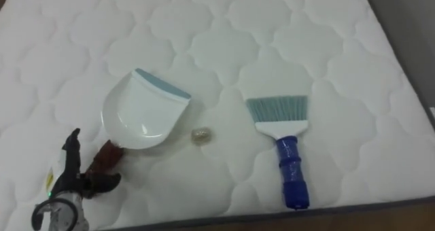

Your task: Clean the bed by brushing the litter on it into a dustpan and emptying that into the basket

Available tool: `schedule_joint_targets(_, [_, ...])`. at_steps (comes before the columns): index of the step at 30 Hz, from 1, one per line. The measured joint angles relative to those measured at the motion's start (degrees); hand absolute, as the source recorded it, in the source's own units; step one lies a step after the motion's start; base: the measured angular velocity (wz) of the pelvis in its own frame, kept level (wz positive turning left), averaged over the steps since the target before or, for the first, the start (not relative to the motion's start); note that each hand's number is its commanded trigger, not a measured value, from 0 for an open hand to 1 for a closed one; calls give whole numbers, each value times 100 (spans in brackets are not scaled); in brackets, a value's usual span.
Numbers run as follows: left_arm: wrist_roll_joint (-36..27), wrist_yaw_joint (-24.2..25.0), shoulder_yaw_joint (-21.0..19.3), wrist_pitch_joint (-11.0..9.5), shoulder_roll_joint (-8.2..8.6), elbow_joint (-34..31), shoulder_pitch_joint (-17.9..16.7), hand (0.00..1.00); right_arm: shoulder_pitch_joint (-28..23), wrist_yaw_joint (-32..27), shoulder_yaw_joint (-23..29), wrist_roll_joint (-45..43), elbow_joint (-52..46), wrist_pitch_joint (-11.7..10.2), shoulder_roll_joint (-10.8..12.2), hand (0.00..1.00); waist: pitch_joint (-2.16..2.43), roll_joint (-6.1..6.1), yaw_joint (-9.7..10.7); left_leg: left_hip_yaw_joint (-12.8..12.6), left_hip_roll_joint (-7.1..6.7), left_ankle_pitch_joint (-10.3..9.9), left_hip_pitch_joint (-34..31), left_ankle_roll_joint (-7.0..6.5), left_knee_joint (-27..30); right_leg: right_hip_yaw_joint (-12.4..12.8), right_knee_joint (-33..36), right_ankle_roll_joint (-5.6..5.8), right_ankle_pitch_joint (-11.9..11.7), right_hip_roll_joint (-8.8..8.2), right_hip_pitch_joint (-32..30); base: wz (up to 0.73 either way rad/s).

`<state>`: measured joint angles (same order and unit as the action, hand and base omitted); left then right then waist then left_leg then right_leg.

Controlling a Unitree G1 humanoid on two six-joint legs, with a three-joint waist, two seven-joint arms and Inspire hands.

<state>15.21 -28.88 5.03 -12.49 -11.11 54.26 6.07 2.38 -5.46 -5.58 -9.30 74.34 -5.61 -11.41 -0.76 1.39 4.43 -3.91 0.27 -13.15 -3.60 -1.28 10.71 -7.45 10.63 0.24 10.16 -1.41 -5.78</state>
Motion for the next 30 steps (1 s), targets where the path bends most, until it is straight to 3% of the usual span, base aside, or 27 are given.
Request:
schedule_joint_targets(4, [-3, 82, 74, -3, -21, 172, 159, 0, 160, -4, -169, 129, -9, -83, -5, 0, -10, -18, 5, 2, -4, 0, -168, 0, 36, 89, 15, -1, -1, 3, -156, 0])
schedule_joint_targets(7, [-4, 162, 68, 3, -26, 475, 289, 0, 218, -27, -350, 218, 22, -105, 13, 0, -24, -10, -7, 202, 20, 1, -217, 0, 201, 93, 421, -7, 3, 9, -352, -10])
schedule_joint_targets(8, [-4, 217, 75, 3, -27, 580, 335, 0, 227, -71, -474, 241, 30, -112, 17, 0, -62, -29, -8, 279, 35, 1, -329, 0, 551, 92, 875, -13, 7, -83, -523, 0])
schedule_joint_targets(9, [-55, 280, 105, 2, -30, 702, 445, 0, 295, -124, -544, 284, 43, -115, 39, 0, -214, -104, 1, 174, -5, 5, -716, 45, 1375, 127, 1453, -18, 3, -235, -658, 20])
schedule_joint_targets(10, [-128, 319, 198, 2, -25, 755, 498, 0, 260, -151, -554, 313, 84, -120, 52, 0, -259, -208, 18, 53, -22, -23, -918, 59, 1652, 228, 1538, -17, 3, -284, -656, 62])
schedule_joint_targets(11, [-182, 377, 443, -30, -13, 743, 625, 0, 202, -179, -522, 364, 210, -113, 6, 0, -163, -108, 13, -51, -10, 77, -1279, 35, 994, 292, 1409, -12, 0, -288, -657, 74])
schedule_joint_targets(12, [-181, 437, 546, -74, -34, 714, 816, 0, 185, -189, -429, 368, 322, -75, -19, 0, -205, -110, -40, -244, 12, 625, -1526, -204, 523, 286, 1451, 172, 144, -313, -810, 50])
schedule_joint_targets(13, [-182, 430, 542, -74, -49, 716, 841, 0, 218, -180, -430, 375, 376, -50, -3, 0, -187, -169, -129, -294, -40, 688, -1527, -226, 455, 291, 1443, 217, 196, -370, -908, -3])
schedule_joint_targets(14, [-208, 426, 544, -73, -78, 768, 885, 0, 260, -168, -438, 436, 376, -67, 0, 0, -188, -170, -245, -305, -42, 685, -1599, -231, 469, 227, 1263, 232, 277, -366, -1012, -51])
schedule_joint_targets(16, [-215, 424, 526, -44, -103, 893, 915, 0, 390, -152, -450, 514, 373, -72, -2, 0, -192, -127, -362, -33, -41, 686, -1650, -229, 473, 249, 769, 131, 187, -241, -1255, -48])
schedule_joint_targets(17, [-220, 427, 518, -20, -108, 931, 919, 0, 454, -161, -487, 548, 373, -62, 4, 0, -188, -121, -324, 42, -96, 684, -1653, -223, 481, 228, 303, 110, -263, -232, -1353, 7])
schedule_joint_targets(18, [-220, 434, 520, -8, -13, 978, 938, 0, 436, -199, -565, 550, 384, -52, -49, 0, -174, 17, -211, 50, -105, 678, -1627, -204, 462, 78, 312, 23, -539, -246, -1302, 20])
schedule_joint_targets(23, [-212, 434, 414, -9, 0, 1007, 988, 0, 450, -175, -728, 601, 426, 33, -31, 0, -157, 46, -157, -77, -67, 681, -1402, -146, 331, 94, 375, -35, -493, -160, -1181, 0])
schedule_joint_targets(30, [-340, 444, 427, 8, 6, 1012, 985, 0, 510, -74, -958, 769, 345, 67, -20, 0, -150, -52, -138, -70, -94, 705, -1453, -106, 338, 76, 513, -67, -431, -160, -1287, 1])
